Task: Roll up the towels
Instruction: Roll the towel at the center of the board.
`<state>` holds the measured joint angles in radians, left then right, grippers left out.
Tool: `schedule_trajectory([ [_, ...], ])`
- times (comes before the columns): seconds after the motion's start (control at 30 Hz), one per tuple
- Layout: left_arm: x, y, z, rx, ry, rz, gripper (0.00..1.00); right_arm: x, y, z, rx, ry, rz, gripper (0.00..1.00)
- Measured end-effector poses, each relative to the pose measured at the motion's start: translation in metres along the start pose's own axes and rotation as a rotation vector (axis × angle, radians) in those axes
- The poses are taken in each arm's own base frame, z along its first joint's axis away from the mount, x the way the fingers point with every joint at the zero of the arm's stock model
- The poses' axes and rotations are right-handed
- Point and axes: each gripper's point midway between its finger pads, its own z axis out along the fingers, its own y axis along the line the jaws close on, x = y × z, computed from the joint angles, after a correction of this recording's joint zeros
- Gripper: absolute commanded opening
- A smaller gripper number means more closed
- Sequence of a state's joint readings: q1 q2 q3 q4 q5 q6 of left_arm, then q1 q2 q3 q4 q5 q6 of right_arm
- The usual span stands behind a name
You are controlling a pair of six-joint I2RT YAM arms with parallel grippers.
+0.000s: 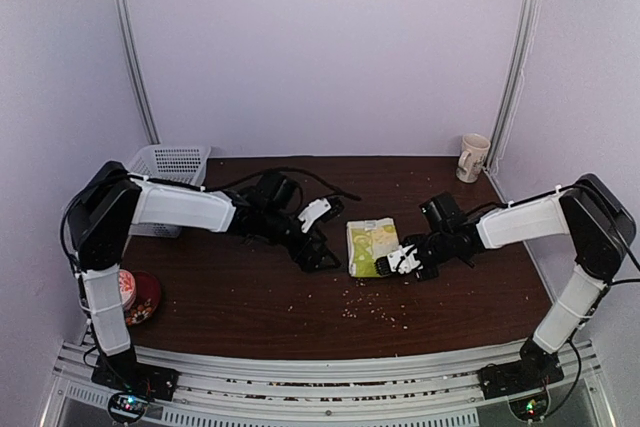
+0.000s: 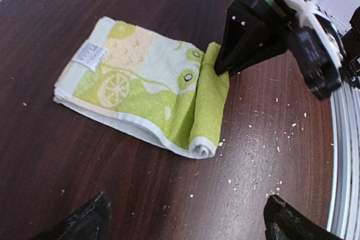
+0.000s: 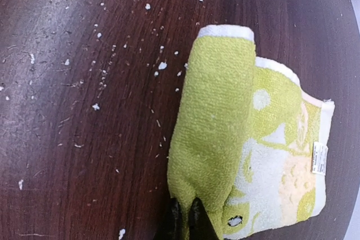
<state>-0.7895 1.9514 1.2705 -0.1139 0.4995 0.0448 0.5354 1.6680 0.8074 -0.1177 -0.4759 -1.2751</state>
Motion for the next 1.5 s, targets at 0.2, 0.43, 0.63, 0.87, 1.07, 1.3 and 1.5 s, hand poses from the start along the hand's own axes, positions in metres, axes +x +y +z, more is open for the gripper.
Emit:
schedule_trajectory([
  [0.2,0.011,-0.014,-0.018,-0.122,-0.100,0.240,0.98,0.001,-0.001,-0.004,-0.084,-0.015,0.056,0.02],
  [0.43,0.010,-0.049,0.005,-0.298,-0.145,0.629,0.94,0.001,0.003,0.002,-0.226,-0.002,0.127,0.00],
  [0.63,0.010,-0.069,0.034,-0.402,-0.138,0.879,0.84,0.001,0.000,0.002,-0.305,-0.009,0.208,0.00],
  [0.87,0.023,-0.059,0.057,-0.464,-0.056,1.014,0.77,0.000,0.005,-0.001,-0.387,-0.024,0.264,0.00],
  [1.07,0.010,-0.053,0.062,-0.513,-0.045,1.067,0.62,-0.002,0.014,-0.003,-0.466,-0.026,0.296,0.00],
  [1.3,0.020,-0.048,0.074,-0.504,0.006,1.116,0.49,-0.003,0.021,-0.008,-0.514,-0.031,0.319,0.00],
  [1.5,0.019,-0.044,0.075,-0.521,0.023,1.137,0.49,-0.003,0.024,-0.010,-0.538,-0.033,0.337,0.00],
])
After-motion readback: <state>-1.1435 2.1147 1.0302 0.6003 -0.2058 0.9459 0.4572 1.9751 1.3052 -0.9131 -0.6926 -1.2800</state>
